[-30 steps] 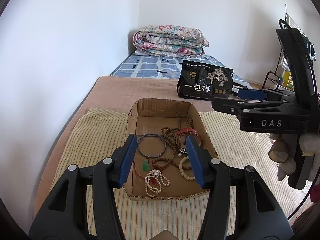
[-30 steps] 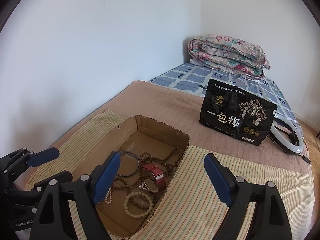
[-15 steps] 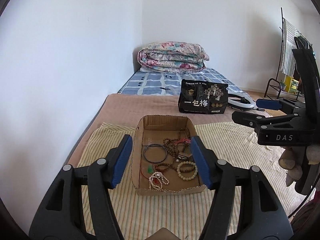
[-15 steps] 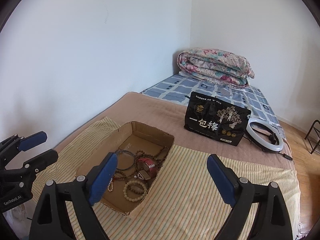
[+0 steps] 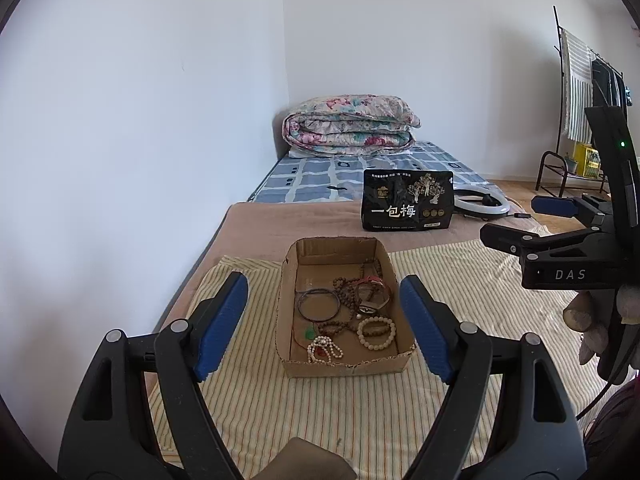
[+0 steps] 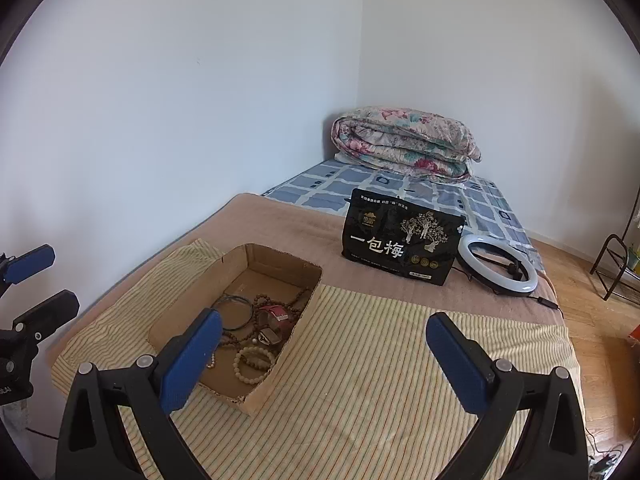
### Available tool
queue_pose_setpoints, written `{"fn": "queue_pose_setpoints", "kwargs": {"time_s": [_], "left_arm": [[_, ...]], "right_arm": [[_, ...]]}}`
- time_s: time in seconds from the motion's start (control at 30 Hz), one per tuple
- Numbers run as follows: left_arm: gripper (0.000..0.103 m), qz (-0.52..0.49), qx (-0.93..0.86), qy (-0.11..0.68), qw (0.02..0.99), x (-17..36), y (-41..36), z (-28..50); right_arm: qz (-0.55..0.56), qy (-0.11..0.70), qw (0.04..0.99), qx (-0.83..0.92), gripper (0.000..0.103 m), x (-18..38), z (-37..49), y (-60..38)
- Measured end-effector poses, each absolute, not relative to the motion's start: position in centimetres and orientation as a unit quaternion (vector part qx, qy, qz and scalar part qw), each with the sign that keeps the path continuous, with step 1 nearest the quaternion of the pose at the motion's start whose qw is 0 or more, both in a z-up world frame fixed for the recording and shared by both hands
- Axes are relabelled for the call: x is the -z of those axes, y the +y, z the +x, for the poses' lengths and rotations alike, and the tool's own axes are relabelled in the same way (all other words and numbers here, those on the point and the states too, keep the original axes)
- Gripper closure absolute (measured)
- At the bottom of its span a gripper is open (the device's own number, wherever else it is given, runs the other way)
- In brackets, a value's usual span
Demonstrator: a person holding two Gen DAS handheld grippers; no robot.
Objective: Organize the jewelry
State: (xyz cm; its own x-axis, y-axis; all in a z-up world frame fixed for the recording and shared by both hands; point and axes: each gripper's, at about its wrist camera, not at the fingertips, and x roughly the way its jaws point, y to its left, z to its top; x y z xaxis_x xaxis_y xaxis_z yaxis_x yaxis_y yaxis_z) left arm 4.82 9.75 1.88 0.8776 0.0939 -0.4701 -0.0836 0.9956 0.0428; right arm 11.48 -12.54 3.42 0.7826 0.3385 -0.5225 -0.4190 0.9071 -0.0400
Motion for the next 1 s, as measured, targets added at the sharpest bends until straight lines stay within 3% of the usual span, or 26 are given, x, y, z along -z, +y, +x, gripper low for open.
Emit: {"fn": "queue_pose_setpoints", "kwargs": {"time_s": [0.1, 0.27, 1.0], "left_arm": [[0.01, 0.006, -0.051, 0.241, 0.969, -1.9, 9.6, 4.2], [0.003, 0.004, -0.061, 0.239, 0.969, -1.9, 9.4, 3.6], [0.002, 0.006, -0.068, 0.238, 0.969, -2.0, 9.2, 3.0]], "right_arm": [[-0.085, 0.255, 0.942, -0.2, 0.0, -3.4, 10.9, -12.5], [-0.094, 0.25, 0.943, -0.198, 0.0, -3.3, 10.5, -12.5], [-0.085, 0.256, 0.944, -0.191, 0.0, -3.0, 10.6, -13.3]]}}
